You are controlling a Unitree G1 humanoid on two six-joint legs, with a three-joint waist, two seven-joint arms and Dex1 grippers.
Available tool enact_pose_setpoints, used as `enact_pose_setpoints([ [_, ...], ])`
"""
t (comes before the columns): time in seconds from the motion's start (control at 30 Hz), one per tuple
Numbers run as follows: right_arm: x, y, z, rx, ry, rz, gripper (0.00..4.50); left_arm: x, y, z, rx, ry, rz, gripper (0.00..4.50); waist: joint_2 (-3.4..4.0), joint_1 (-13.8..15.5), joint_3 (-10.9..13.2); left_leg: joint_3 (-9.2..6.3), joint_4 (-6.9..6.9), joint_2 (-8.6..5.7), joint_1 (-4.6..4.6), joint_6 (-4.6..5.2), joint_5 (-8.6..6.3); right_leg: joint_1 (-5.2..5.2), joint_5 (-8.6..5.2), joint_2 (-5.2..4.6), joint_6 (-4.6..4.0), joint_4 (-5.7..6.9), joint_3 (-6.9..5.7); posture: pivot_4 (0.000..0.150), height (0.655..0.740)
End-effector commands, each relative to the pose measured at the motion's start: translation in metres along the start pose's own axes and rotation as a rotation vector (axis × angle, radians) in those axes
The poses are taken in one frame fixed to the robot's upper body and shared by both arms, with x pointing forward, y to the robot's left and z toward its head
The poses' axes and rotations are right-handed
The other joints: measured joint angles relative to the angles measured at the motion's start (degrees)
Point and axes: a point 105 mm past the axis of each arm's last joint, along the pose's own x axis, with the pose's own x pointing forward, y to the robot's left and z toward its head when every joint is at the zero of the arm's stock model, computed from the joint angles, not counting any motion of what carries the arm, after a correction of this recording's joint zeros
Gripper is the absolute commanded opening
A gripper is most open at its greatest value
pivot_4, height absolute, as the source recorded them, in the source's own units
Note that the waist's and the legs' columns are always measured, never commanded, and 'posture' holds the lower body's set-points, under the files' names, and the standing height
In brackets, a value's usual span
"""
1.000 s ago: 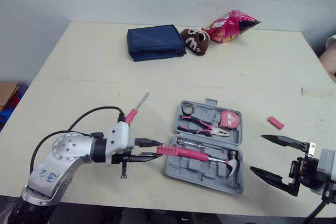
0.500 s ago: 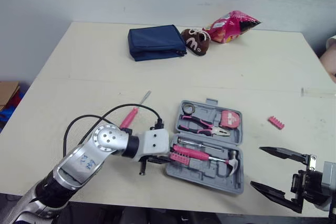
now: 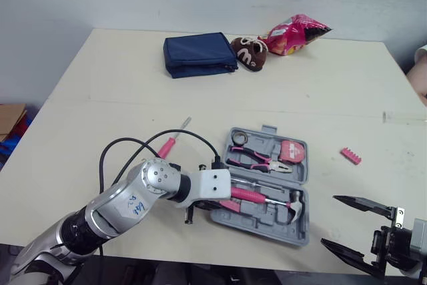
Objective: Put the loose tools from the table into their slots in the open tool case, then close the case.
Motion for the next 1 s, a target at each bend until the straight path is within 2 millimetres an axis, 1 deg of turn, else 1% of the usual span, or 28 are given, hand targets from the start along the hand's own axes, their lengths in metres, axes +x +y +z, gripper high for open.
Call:
enact_pose_setpoints([
  [0.03,-0.003,0.002,-0.003,-0.012,-0.016,0.002,4.5,0.006,0.003,-0.002,-0.03,0.039,0.043,0.53,0.0,0.19,0.0,-0.01,0.02,-0.01,0.0,0.01,0.01,0.01,0.0,0.0,0.0,0.01,0.0,0.15,0.74],
  [0.2,-0.009,0.003,-0.012,-0.01,-0.02,0.003,4.5,0.006,0.011,0.002,-0.045,0.032,0.088,0.53,0.0,1.14,0.0,-0.02,0.2,-0.05,0.01,0.14,0.06,0.05,0.04,-0.02,0.04,0.09,0.05,0.15,0.74],
  [0.4,-0.012,0.004,-0.017,-0.01,-0.024,0.009,4.5,0.004,0.009,0.004,-0.036,0.016,0.076,0.53,0.0,1.2,0.0,-0.08,0.23,-0.06,0.02,0.33,0.06,0.05,0.05,-0.03,0.01,0.23,0.05,0.15,0.74],
  [0.47,-0.013,0.006,-0.019,-0.01,-0.025,0.012,4.5,0.001,0.01,0.014,0.006,-0.037,0.09,1.57,0.0,1.2,0.0,-0.07,0.23,-0.06,0.04,0.34,0.08,0.05,0.05,-0.03,-0.01,0.31,0.06,0.15,0.74],
  [0.5,-0.013,0.007,-0.02,-0.01,-0.025,0.013,4.5,0.0,0.01,0.017,0.034,-0.05,0.093,1.83,0.0,1.22,0.0,-0.08,0.23,-0.06,0.05,0.34,0.1,0.04,0.05,-0.03,-0.03,0.34,0.06,0.15,0.74],
  [0.53,-0.013,0.007,-0.02,-0.01,-0.025,0.014,4.5,-0.002,0.011,0.02,0.064,-0.066,0.099,2.38,0.0,1.23,0.0,-0.09,0.23,-0.06,0.05,0.34,0.11,0.03,0.04,-0.03,-0.04,0.36,0.06,0.15,0.74],
  [0.6,-0.013,0.008,-0.021,-0.011,-0.025,0.015,4.5,-0.003,0.013,0.022,0.088,-0.086,0.106,2.38,0.0,1.19,0.0,-0.11,0.23,-0.07,0.05,0.33,0.12,0.03,0.03,-0.03,-0.06,0.38,0.05,0.15,0.74],
  [0.73,-0.014,0.009,-0.022,-0.009,-0.022,0.016,4.5,-0.016,0.002,0.03,0.071,-0.18,0.047,2.38,0.0,1.1,0.0,-0.1,0.23,-0.06,0.06,0.33,0.12,0.02,0.03,-0.03,-0.07,0.41,0.05,0.15,0.74],
  [0.87,-0.011,0.006,-0.02,-0.011,-0.022,0.018,4.5,-0.027,0.007,0.039,0.092,-0.337,0.096,2.38,0.0,1.19,0.0,-0.12,0.22,-0.06,0.06,0.32,0.12,0.02,0.01,-0.04,-0.1,0.42,0.03,0.15,0.74],
  [0.9,-0.009,0.005,-0.02,-0.012,-0.024,0.019,4.5,-0.028,0.009,0.038,0.071,-0.372,0.105,2.38,0.0,1.21,0.0,-0.12,0.22,-0.06,0.06,0.32,0.12,0.02,0.01,-0.04,-0.09,0.42,0.03,0.15,0.74],
  [0.93,-0.007,0.004,-0.019,-0.013,-0.026,0.02,4.5,-0.028,0.01,0.037,0.058,-0.393,0.103,1.84,0.0,1.2,0.0,-0.12,0.22,-0.06,0.06,0.32,0.12,0.02,0.01,-0.05,-0.09,0.42,0.03,0.15,0.74],
  [0.97,-0.004,0.003,-0.018,-0.015,-0.029,0.022,4.5,-0.026,0.013,0.034,0.053,-0.414,0.11,1.54,0.0,1.19,0.0,-0.12,0.23,-0.06,0.05,0.32,0.12,0.02,0.01,-0.05,-0.09,0.42,0.03,0.15,0.74],
  [1.0,-0.002,0.003,-0.017,-0.015,-0.03,0.023,4.5,-0.025,0.014,0.032,0.053,-0.427,0.114,1.11,0.02,1.21,-0.01,-0.12,0.23,-0.06,0.06,0.32,0.12,0.02,0.02,-0.05,-0.09,0.42,0.02,0.15,0.74],
])
